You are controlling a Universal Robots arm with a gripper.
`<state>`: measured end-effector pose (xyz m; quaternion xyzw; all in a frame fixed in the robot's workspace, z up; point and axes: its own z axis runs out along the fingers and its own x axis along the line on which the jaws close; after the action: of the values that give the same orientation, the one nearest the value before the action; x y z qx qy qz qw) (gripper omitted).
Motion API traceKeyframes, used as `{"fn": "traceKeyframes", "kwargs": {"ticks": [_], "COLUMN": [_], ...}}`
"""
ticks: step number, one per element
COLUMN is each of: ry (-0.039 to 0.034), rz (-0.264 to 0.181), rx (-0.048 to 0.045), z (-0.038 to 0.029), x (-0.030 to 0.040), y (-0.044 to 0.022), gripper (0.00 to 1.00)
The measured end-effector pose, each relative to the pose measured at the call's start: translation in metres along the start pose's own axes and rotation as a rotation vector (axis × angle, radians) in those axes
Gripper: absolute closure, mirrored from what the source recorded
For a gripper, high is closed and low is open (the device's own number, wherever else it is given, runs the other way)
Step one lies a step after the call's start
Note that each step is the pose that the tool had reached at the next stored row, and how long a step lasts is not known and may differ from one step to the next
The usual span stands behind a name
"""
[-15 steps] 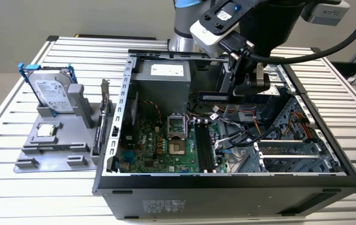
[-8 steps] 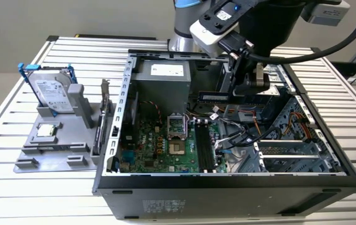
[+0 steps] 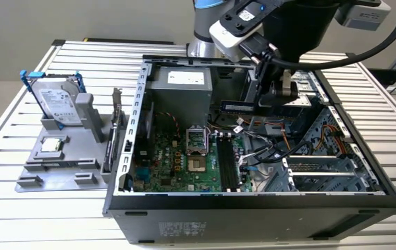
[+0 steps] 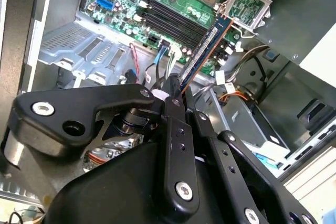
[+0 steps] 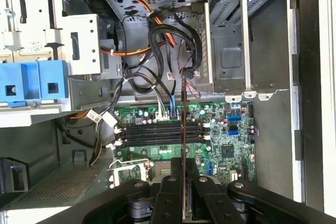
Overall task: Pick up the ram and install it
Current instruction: 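Insert the ram into the slot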
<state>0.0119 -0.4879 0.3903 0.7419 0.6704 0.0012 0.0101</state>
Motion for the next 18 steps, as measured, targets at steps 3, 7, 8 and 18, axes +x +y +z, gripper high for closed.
{"fn": "traceKeyframes", "kwargs": {"ticks": [3,7,8,18], "ry": [-0.0004,-0.0011,-0.0013,-0.0030], "rz": [0.027,0.066,0.077,0.179], "rx": [0.0003,0.0008,0.0009,0.0021], "z": [0.0000,0.0000,0.0000,0.0001], "x": [0.0000,0.0000,0.0000,0.0000], "y": [0.0000,0.0000,0.0000,0.0000], "gripper": [1.00,1.00,1.00,1.00]}}
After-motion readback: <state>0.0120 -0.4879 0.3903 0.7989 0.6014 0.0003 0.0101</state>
